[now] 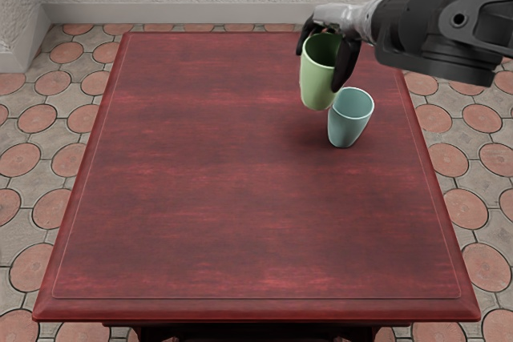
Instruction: Pick up cup and place in cup with right hand
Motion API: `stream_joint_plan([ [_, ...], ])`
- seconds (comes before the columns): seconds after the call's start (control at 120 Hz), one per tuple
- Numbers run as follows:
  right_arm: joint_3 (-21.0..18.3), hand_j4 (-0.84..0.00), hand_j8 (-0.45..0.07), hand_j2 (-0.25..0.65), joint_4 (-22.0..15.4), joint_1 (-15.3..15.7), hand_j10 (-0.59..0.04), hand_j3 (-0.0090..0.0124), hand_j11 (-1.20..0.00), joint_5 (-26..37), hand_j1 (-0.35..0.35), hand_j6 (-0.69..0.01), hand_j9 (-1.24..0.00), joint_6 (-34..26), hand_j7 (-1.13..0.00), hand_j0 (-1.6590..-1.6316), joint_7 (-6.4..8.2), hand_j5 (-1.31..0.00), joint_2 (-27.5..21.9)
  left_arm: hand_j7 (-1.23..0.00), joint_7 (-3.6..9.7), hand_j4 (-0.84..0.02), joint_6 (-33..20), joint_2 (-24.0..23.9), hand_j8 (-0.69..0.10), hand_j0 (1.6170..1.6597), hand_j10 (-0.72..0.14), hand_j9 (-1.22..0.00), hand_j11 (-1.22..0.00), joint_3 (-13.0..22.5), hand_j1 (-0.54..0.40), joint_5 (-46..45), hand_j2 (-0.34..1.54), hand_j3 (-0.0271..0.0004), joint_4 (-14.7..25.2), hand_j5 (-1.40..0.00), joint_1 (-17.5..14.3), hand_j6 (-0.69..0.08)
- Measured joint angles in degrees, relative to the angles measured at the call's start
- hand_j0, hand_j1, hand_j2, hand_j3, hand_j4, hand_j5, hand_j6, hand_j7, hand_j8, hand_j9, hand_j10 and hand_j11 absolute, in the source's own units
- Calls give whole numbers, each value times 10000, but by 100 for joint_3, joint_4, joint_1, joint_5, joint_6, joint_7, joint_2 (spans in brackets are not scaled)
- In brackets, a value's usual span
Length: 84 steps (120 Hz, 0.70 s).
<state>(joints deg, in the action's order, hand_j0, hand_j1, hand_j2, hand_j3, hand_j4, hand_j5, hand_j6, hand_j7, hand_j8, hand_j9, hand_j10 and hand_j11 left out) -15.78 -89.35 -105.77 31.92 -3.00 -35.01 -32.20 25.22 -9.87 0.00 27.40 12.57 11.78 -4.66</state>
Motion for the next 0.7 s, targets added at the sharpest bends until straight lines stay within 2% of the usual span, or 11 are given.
stream_joint_plan([
  [0.225,-10,-4632,-2433,-136,-87,3,-3716,-4,-6277,-3,1018,-2556,-6313,50,-6178,-16529,0,-6310,-266,-1,1,-3,-1,0,-4,16581,-3,-1,0,9,3491,0,2,0,0,-1,-4,-4],
  [0.317,-12,-4641,-2420,-144,-95,6,-3735,-10,-6257,1,1022,-2542,-6290,87,-6178,-16528,0,-6298,-361,-1,1,-2,-2,0,-2,16581,-1,0,0,15,3490,0,1,0,0,-1,-11,-2],
  [0.4,-22,-4642,-2434,-134,-96,28,-3719,-4,-6263,8,1021,-2549,-6312,133,-6178,-16529,0,-6299,-440,0,1,-2,-3,0,-2,16581,-2,0,0,19,3491,0,1,0,0,-1,-18,-3],
  [0.7,-64,-4631,-2415,-127,-87,61,-3742,-7,-6259,63,1028,-2536,-6298,168,-6178,-16529,-1,-6313,-587,-1,1,-3,-3,0,-4,16581,-3,0,0,30,3491,0,2,0,-6,-1,-57,-4],
])
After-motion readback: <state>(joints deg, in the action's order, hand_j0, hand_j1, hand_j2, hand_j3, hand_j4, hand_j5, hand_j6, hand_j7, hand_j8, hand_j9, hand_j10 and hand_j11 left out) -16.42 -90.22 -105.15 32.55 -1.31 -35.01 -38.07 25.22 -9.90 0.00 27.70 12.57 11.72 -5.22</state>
